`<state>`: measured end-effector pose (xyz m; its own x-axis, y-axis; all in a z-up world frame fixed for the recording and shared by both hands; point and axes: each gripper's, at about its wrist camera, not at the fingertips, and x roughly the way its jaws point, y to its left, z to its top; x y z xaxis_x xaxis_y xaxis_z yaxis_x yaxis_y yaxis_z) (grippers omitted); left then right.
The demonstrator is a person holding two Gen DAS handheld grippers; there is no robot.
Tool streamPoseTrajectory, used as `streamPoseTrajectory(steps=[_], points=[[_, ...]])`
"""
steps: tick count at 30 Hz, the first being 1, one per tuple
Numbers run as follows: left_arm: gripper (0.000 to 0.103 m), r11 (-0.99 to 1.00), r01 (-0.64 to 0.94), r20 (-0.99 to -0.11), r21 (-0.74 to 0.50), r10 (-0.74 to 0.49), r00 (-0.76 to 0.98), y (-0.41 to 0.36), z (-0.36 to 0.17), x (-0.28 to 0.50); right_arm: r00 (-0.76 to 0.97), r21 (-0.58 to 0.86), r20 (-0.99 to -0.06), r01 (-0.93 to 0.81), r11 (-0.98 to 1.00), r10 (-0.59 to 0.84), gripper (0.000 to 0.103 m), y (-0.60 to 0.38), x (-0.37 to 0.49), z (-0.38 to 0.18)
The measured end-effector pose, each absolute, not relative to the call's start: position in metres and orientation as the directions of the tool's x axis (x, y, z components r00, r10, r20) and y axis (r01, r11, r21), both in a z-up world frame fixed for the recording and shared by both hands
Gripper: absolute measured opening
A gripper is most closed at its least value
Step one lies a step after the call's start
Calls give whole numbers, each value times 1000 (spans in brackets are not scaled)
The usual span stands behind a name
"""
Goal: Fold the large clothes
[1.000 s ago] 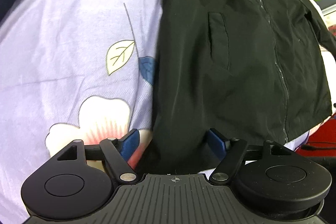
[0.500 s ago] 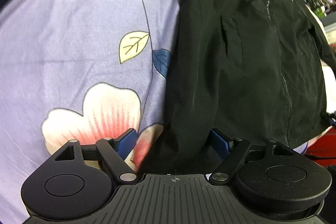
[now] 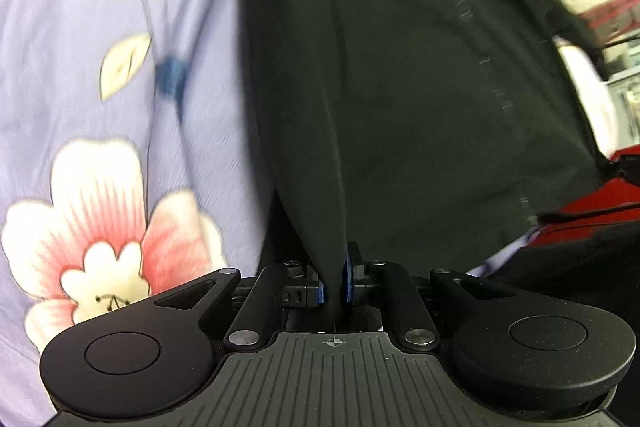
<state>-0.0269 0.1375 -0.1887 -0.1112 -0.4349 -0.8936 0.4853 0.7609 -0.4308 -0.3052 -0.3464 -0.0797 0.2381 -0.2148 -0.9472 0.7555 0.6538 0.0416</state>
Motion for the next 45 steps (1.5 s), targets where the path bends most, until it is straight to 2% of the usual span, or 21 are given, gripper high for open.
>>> streamPoseTrajectory(steps=[3, 5, 7, 9, 11, 14, 17, 18, 22, 30, 36, 45], points=[[49, 783, 416, -882, -463, -451, -134, 144, -200, -21, 169, 20, -967, 796, 604, -190, 8, -347, -306, -110], [53, 781, 407, -878, -473, -457, -141, 146, -198, -19, 131, -36, -966, 786, 618, -222, 10, -337, -296, -120], [72, 776, 424, -880, -467, -455, -136, 152, -194, -19, 104, -88, -961, 762, 641, -256, 14, -329, -287, -125], [101, 783, 427, -887, -454, -444, -129, 163, -183, -20, 95, -109, -958, 749, 654, -269, 19, -325, -289, -125], [103, 806, 420, -901, -417, -429, -71, 168, -170, -19, 91, -115, -956, 758, 642, -279, 36, -328, -291, -124], [103, 846, 448, -924, -290, -369, 98, 167, -143, -20, 135, -76, -946, 794, 604, -296, 54, -333, -299, -106], [103, 864, 470, -925, -181, -312, 217, 162, -126, -14, 184, -44, -929, 809, 587, -322, 67, -336, -299, -84], [103, 863, 478, -922, -165, -307, 235, 158, -122, -11, 208, -30, -920, 807, 590, -331, 69, -336, -296, -76], [103, 840, 516, -903, -170, -342, 258, 129, -115, -1, 308, 66, -906, 782, 620, -292, 82, -336, -268, -67], [103, 819, 532, -844, -217, -431, 319, 63, -122, 2, 431, 250, -896, 691, 678, -109, 87, -302, -204, -76], [103, 750, 609, -897, -258, -421, 138, 27, -137, 14, 428, 275, -898, 721, 636, -96, 89, -313, -200, -84], [103, 726, 679, -914, -112, -343, 216, -17, -141, 16, 479, 401, -866, 838, 371, -145, 89, -388, -215, -90]])
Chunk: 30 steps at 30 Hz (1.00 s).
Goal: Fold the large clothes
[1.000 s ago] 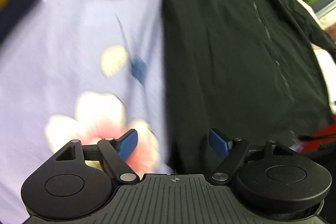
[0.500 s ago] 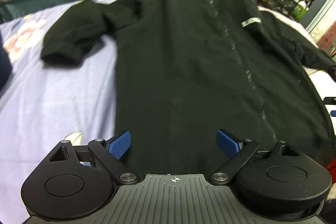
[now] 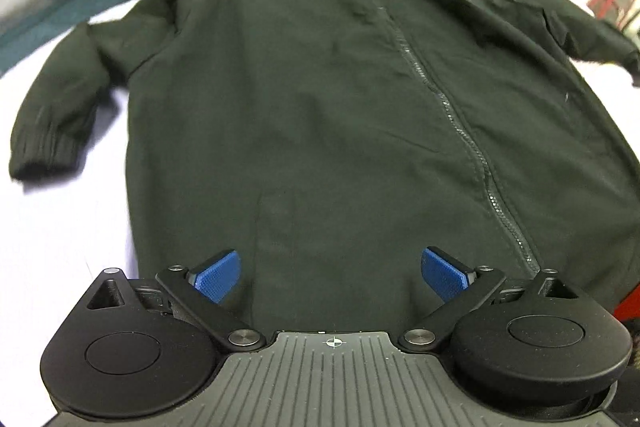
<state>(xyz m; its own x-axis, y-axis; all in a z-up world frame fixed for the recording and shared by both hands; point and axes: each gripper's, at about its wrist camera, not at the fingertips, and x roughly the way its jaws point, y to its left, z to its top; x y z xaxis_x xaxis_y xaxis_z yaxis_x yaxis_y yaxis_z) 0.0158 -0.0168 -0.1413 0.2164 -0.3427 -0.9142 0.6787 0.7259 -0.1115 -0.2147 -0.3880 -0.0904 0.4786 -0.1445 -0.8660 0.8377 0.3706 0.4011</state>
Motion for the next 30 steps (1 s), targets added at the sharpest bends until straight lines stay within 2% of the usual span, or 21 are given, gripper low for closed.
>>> streamPoseTrajectory(steps=[6, 12, 17, 21, 22, 23, 25, 28, 30], points=[[103, 691, 702, -915, -174, -377, 146, -35, -141, 12, 497, 449, -822, 866, 220, -277, 89, -467, -227, -84], [103, 688, 710, -928, -152, -346, 137, -41, -140, 5, 488, 530, -783, 848, -4, -385, 89, -546, -251, -96], [103, 701, 696, -935, -158, -333, 124, -36, -141, 5, 498, 606, -749, 782, -148, -436, 77, -590, -264, -115], [103, 692, 706, -937, -151, -328, 121, -40, -140, 3, 483, 614, -736, 771, -168, -475, 71, -599, -256, -123], [103, 685, 712, -937, -151, -329, 119, -43, -140, 3, 473, 604, -737, 781, -156, -483, 63, -601, -254, -123], [103, 680, 718, -936, -150, -332, 119, -46, -139, 3, 466, 593, -738, 793, -140, -488, 43, -602, -250, -122], [103, 673, 725, -932, -149, -340, 123, -51, -137, 4, 474, 585, -740, 804, -109, -477, 25, -605, -243, -120], [103, 664, 732, -926, -152, -355, 130, -60, -133, 7, 465, 551, -726, 834, -25, -506, 16, -614, -241, -100], [103, 662, 736, -925, -141, -353, 141, -66, -131, 9, 432, 494, -720, 869, 36, -544, 15, -629, -239, -81]])
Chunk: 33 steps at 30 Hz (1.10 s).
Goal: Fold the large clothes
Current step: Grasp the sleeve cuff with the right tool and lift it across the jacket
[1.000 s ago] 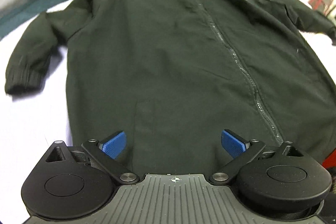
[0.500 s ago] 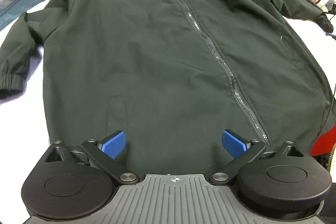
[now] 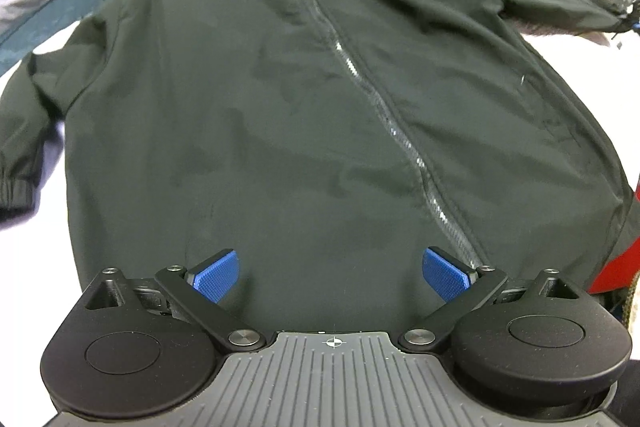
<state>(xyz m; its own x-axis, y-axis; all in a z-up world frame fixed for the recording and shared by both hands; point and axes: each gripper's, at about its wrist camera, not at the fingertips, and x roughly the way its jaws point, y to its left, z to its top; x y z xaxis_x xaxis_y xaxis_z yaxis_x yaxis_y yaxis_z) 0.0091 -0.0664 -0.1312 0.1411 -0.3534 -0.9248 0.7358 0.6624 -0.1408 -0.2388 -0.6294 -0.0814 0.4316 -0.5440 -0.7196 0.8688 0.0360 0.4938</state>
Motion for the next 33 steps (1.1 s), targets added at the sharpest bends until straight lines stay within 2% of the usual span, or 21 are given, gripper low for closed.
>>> streamPoseTrajectory(steps=[10, 20, 25, 33], points=[[103, 678, 720, -917, -149, -368, 157, -68, -127, 15, 351, 335, -667, 929, 157, -658, 12, -693, -224, -14], [103, 704, 692, -930, -161, -343, 133, -58, -139, 9, 404, 254, -662, 913, 319, -632, 12, -665, -174, -9], [103, 702, 693, -928, -162, -348, 136, -60, -140, 11, 550, 342, -621, 831, 438, -559, 12, -627, -138, 9], [103, 702, 708, -923, -82, -320, 211, -52, -135, 6, 735, 341, -587, 604, 720, -339, 12, -510, -24, 20]])
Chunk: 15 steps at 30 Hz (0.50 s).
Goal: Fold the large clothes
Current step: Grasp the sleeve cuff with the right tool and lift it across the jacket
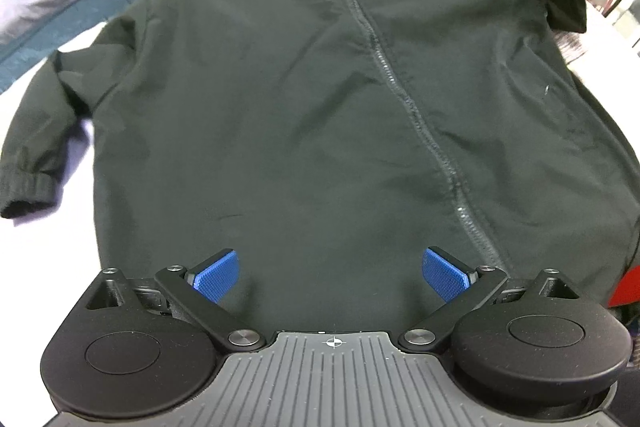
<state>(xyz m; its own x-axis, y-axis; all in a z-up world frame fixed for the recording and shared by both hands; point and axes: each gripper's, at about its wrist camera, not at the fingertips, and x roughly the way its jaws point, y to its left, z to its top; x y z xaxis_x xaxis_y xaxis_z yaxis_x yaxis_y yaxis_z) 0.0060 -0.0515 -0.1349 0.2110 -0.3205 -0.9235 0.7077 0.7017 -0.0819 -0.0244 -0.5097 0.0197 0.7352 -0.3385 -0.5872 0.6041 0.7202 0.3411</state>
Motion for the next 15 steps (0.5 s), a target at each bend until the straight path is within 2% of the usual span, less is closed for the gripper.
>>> streamPoseTrajectory(steps=[9, 15], points=[[103, 773, 627, -916, -98, -316, 247, -18, -130, 8, 790, 275, -610, 284, 918, -61, 12, -351, 94, 10], [103, 802, 588, -925, -103, -294, 239, -1, -137, 9, 726, 147, -688, 155, 977, -12, 12, -272, 126, -20]])
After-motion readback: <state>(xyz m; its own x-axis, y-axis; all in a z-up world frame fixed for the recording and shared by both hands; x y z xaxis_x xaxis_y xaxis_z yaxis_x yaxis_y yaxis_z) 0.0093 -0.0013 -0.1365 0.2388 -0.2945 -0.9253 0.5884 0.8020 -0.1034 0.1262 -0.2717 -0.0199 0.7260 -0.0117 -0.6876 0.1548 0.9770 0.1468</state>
